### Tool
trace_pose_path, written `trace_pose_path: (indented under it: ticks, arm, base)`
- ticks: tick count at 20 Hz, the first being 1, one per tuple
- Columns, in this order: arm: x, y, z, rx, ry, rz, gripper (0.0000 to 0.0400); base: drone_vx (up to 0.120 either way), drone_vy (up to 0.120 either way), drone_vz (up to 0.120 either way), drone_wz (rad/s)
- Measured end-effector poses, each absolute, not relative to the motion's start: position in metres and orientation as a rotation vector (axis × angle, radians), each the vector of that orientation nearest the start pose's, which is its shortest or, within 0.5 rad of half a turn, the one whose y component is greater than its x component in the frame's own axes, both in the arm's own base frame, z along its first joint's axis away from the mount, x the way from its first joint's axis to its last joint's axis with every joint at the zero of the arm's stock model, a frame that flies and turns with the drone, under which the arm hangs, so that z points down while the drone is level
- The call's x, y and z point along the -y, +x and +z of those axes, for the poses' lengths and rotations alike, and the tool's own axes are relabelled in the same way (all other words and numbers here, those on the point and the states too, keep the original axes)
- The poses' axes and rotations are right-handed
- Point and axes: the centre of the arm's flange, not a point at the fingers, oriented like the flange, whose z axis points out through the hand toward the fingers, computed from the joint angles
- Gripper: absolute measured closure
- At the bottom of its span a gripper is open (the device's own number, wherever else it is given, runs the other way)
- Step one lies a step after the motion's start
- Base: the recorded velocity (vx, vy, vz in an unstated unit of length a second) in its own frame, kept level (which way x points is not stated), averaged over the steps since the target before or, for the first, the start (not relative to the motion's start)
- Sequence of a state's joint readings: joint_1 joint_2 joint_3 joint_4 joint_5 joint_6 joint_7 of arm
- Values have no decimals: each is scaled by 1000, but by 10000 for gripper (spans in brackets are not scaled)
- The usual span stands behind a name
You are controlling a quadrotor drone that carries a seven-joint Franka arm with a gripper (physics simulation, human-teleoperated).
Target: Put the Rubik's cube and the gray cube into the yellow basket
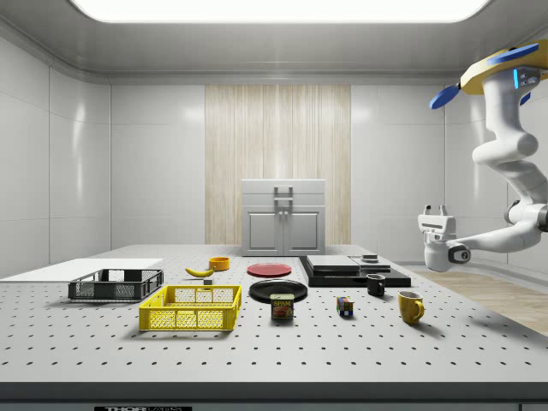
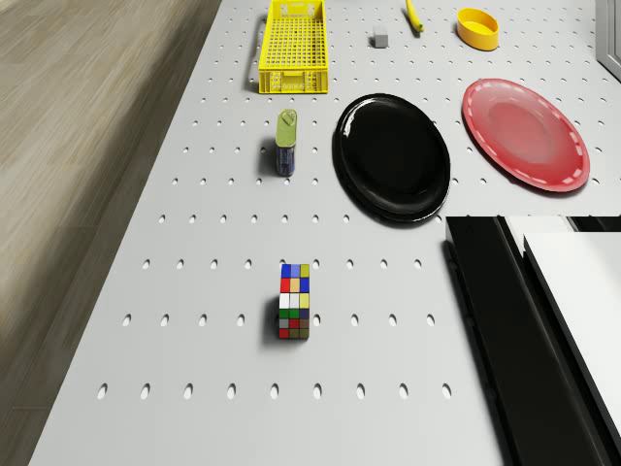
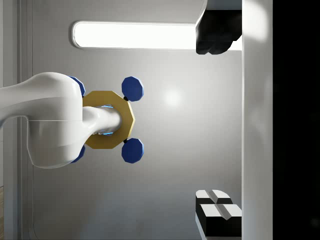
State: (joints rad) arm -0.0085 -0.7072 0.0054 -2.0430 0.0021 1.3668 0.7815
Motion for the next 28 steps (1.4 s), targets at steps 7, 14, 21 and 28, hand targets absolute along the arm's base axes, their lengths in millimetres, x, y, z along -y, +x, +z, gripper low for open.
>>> trace_pose_path:
  ticks: [7, 14, 21, 28]
  arm:
    - [-1, 302, 692, -1199, -2894, -56, 0]
    - [-2, 302, 692, -1202, -2902, -71, 0]
    - [-6, 301, 692, -1215, -2932, -103, 0]
    - [-18, 301, 691, -1259, -3035, -195, 0]
  base:
    - [120, 114, 0, 0]
    - [120, 0, 0, 0]
    - [120, 0, 0, 0]
    - [80, 0, 0, 0]
